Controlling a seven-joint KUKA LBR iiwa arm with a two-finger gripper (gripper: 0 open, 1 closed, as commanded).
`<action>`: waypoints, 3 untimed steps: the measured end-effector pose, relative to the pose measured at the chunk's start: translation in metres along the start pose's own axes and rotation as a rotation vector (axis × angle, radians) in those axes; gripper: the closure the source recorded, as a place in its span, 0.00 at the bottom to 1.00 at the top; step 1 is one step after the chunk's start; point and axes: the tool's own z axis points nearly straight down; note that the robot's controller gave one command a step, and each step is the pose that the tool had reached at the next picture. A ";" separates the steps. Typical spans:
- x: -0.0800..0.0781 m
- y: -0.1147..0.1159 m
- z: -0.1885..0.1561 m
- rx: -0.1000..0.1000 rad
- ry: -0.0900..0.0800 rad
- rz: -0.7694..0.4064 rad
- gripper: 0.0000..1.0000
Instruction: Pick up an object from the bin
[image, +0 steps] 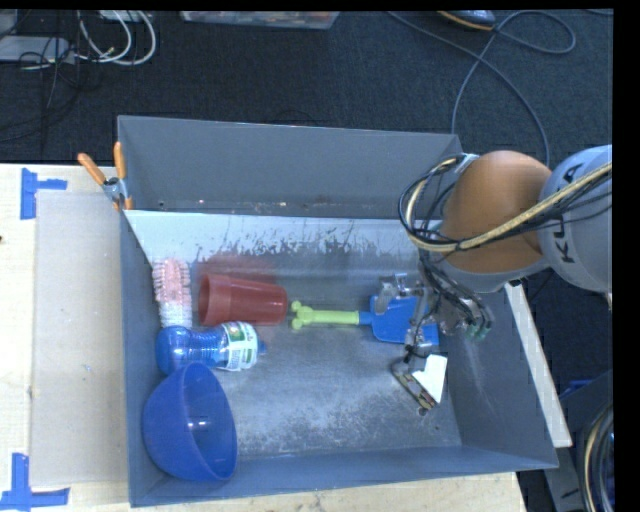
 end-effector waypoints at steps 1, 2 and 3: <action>0.030 -0.084 0.019 0.001 0.014 0.088 0.00; -0.009 -0.067 0.064 -0.001 -0.004 0.203 0.00; -0.024 -0.109 0.074 0.001 0.006 0.098 1.00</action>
Offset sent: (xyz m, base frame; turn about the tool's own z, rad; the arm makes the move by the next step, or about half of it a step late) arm 0.0261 -0.0493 -0.0751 0.2162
